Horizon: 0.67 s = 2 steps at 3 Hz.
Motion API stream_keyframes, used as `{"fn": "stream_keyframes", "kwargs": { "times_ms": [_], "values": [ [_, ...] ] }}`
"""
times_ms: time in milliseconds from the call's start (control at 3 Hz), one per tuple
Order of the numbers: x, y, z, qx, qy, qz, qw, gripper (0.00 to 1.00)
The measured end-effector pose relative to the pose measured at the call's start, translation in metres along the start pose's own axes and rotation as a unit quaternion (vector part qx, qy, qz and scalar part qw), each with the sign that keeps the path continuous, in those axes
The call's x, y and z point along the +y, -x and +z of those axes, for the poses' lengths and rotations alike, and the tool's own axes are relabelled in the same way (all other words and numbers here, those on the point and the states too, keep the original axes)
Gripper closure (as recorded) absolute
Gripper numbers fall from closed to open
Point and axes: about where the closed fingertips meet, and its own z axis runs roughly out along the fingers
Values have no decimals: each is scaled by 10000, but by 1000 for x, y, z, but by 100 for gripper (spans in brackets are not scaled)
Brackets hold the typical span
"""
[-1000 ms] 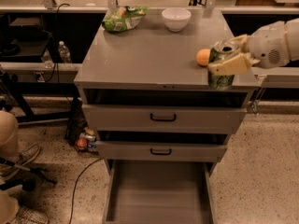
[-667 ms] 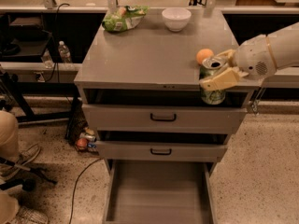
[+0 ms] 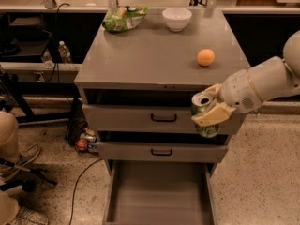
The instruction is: Place green can into bottom drawer
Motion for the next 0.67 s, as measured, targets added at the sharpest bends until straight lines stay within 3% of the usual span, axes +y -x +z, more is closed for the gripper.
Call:
{"fn": "stream_keyframes", "kwargs": {
  "times_ms": [333,667],
  "values": [
    [22,-35,33,425,97,71,9990,100],
    [22,-34,33,421,95,69,9990,100]
  ]
}}
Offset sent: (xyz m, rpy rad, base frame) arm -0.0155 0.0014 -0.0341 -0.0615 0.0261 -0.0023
